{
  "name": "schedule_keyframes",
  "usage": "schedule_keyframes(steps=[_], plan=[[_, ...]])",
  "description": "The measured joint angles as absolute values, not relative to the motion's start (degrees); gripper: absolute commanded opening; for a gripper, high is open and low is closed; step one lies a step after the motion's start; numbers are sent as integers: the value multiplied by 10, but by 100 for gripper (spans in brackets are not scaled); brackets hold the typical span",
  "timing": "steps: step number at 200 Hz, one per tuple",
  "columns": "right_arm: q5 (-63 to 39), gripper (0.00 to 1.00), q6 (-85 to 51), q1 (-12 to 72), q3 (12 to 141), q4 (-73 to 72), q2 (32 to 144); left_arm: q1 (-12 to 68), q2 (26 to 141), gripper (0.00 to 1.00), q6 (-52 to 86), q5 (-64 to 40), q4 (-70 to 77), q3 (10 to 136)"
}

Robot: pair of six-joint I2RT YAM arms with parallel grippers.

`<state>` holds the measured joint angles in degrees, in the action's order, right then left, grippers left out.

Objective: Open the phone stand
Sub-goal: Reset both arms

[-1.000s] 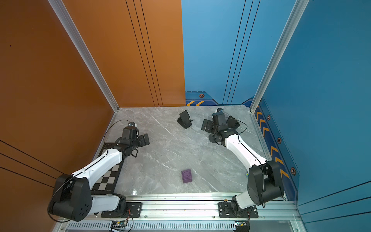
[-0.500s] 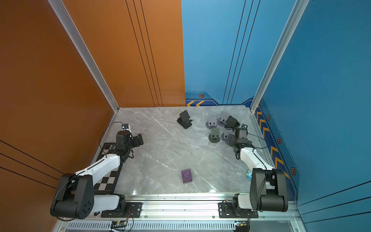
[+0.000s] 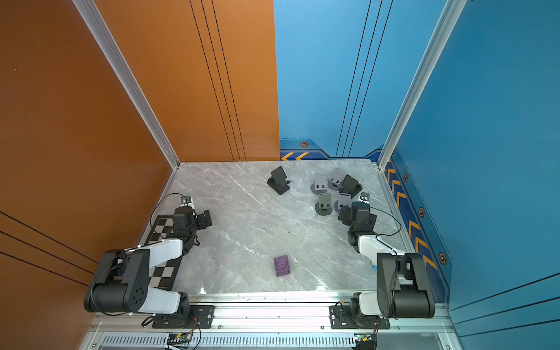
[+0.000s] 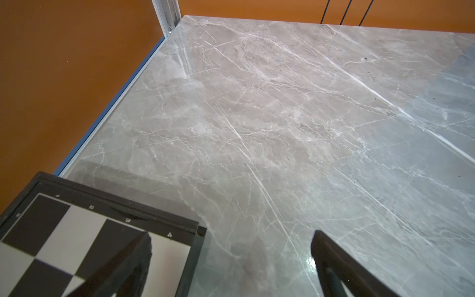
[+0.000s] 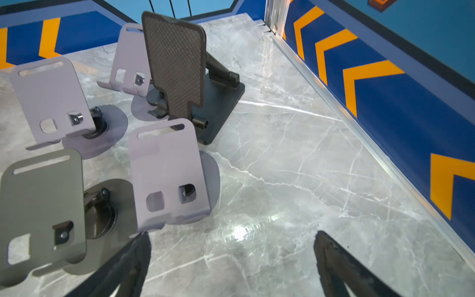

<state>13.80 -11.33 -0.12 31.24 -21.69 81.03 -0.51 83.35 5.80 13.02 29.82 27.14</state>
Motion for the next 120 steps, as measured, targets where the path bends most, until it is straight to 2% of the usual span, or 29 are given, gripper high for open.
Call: schedule_keyframes(steps=[75, 120], plan=[[187, 100, -72, 43, 252, -356, 843, 8, 860, 98, 23, 102, 344, 277], [178, 100, -53, 41, 221, -444, 862, 37, 877, 98, -2, 101, 438, 229]])
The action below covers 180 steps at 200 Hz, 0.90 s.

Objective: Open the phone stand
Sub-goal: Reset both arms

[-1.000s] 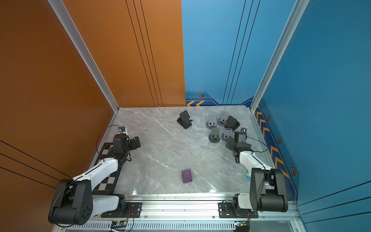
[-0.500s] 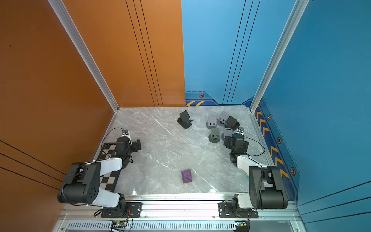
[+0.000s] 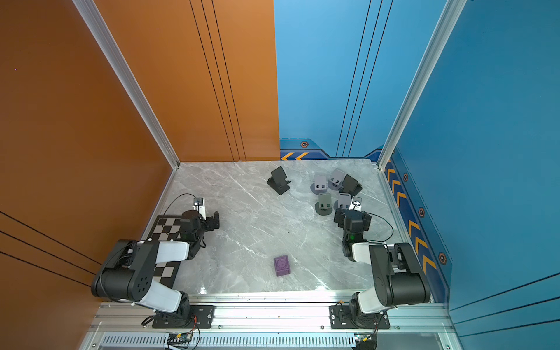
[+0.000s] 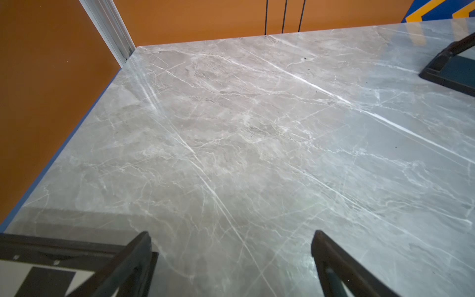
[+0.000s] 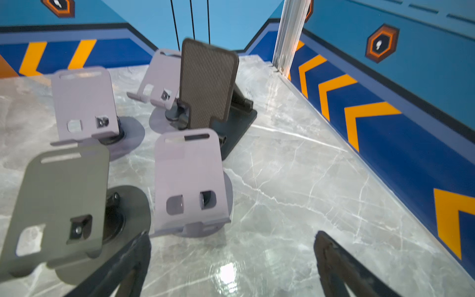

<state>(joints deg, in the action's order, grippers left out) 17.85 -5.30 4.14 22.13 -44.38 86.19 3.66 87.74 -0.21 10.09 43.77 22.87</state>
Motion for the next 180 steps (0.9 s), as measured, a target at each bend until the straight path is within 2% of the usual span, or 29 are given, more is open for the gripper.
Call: schedule_keyframes(steps=[180], plan=[[150, 100, -46, 33, 216, -471, 868, 26, 879, 98, -6, 96, 470, 228]])
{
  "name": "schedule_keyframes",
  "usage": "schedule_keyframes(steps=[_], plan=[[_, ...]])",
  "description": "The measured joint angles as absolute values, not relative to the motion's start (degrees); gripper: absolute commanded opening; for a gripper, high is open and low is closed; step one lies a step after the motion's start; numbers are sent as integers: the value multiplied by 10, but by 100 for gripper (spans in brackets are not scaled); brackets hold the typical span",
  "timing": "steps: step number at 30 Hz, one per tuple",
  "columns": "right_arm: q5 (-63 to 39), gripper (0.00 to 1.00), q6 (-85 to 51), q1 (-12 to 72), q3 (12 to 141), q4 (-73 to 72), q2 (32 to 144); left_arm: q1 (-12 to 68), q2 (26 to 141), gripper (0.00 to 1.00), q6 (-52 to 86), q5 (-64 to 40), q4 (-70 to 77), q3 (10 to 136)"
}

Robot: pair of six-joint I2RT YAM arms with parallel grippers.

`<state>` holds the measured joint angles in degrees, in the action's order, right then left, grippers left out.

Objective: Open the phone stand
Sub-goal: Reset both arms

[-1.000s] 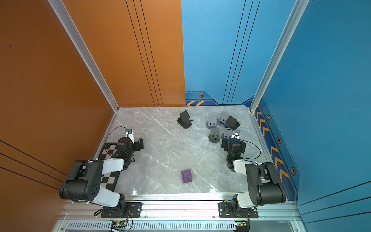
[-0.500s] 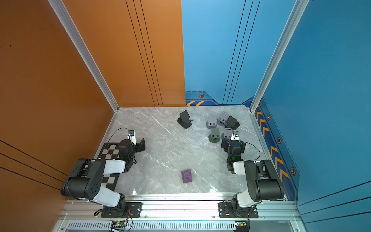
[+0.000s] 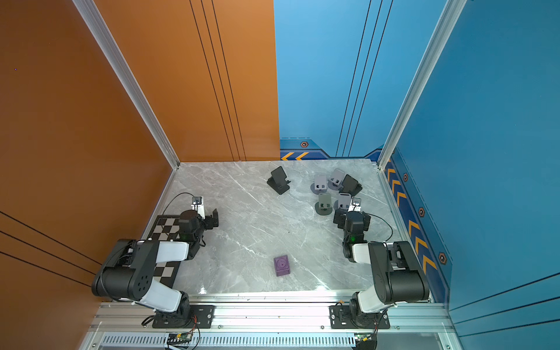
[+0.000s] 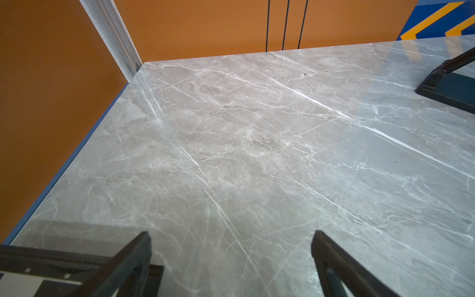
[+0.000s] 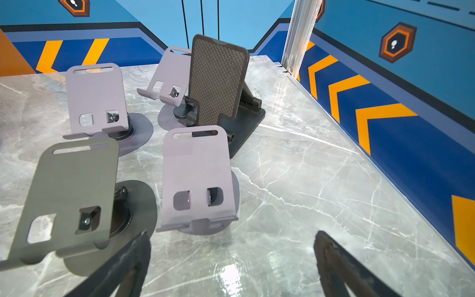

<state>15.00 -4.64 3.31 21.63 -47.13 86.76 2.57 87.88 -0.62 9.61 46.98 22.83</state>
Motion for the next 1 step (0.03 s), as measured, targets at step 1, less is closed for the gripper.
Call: schedule_keyframes(steps=[1], plan=[[150, 100, -46, 33, 216, -471, 868, 23, 879, 98, -6, 96, 470, 228]])
